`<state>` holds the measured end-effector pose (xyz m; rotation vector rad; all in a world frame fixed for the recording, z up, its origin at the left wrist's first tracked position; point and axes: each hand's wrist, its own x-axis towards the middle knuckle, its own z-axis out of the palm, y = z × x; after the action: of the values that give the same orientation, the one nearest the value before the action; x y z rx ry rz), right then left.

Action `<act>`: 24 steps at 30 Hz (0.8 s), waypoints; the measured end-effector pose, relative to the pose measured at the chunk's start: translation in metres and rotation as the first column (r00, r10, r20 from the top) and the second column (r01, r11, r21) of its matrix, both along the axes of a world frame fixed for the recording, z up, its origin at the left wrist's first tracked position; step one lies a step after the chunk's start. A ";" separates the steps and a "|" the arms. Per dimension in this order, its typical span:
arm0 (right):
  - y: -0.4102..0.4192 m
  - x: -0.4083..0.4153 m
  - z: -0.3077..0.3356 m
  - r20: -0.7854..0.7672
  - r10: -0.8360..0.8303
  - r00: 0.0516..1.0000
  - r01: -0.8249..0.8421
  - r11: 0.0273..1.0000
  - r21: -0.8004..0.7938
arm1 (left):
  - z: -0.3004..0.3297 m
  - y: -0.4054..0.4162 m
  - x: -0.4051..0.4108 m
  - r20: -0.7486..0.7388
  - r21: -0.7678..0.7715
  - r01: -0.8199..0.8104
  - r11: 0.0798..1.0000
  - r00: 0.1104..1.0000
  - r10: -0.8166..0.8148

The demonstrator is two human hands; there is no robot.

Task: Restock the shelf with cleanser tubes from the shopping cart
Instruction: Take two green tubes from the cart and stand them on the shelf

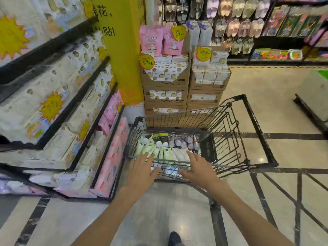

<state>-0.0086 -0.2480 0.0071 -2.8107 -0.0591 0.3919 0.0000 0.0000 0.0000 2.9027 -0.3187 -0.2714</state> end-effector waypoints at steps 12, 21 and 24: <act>0.012 0.151 -0.053 -0.142 -0.007 0.990 0.007 1.000 -0.003 | -0.058 0.017 0.152 -0.149 0.004 -0.042 0.999 0.988 0.042; 0.038 0.247 -0.108 -0.327 -0.104 0.939 0.116 0.993 0.016 | -0.138 0.050 0.266 -0.340 0.001 -0.042 0.999 0.939 0.040; 0.045 0.268 -0.134 -0.363 -0.124 0.923 0.142 0.990 0.022 | -0.174 0.060 0.290 -0.375 0.005 -0.052 0.999 0.926 0.050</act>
<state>0.2598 -0.2028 -0.1270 -2.6286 0.1990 0.8533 0.2897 0.0603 -0.1737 2.7663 -0.1770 -0.8011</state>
